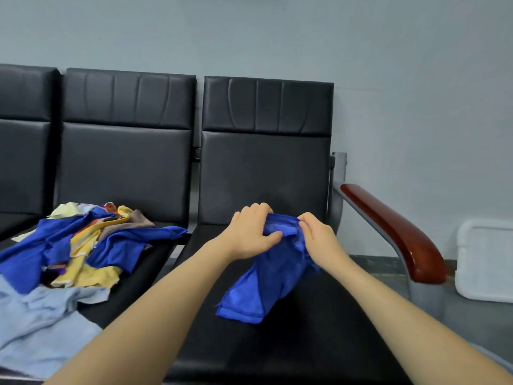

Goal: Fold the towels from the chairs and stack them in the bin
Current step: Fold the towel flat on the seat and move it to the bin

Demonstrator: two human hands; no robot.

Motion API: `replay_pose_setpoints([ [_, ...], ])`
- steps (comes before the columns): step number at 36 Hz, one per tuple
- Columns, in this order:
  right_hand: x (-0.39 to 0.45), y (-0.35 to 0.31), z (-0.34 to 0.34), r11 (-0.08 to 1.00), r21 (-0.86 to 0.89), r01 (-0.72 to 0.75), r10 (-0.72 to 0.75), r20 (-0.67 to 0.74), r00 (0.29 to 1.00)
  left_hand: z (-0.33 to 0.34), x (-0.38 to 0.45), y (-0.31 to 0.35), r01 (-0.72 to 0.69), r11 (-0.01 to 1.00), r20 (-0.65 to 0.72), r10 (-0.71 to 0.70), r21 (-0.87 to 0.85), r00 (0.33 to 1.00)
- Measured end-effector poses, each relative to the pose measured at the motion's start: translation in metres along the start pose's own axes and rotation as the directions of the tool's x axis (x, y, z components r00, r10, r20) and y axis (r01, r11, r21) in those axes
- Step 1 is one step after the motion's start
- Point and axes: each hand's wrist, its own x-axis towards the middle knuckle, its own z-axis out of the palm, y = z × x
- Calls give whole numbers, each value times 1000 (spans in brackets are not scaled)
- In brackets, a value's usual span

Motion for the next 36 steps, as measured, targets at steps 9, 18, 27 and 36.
replay_pose_setpoints([
  [9, -20, 1, -33, 993, -120, -7, 1, -49, 999, -4, -11, 25, -172, 957, 58, 163, 236, 985],
  [18, -37, 2, -57, 955, -282, 89, -81, 42, 996, -12, -15, 36, -40, 983, 77, 27, 182, 997],
  [27, -28, 4, -65, 912, -395, 112, -117, 13, 993, -22, -2, 30, 50, 969, -307, 28, 244, 951],
  [36, -17, -2, -92, 907, -399, -137, 36, -251, 967, -54, 3, 20, 275, 959, -516, -203, 67, 833],
])
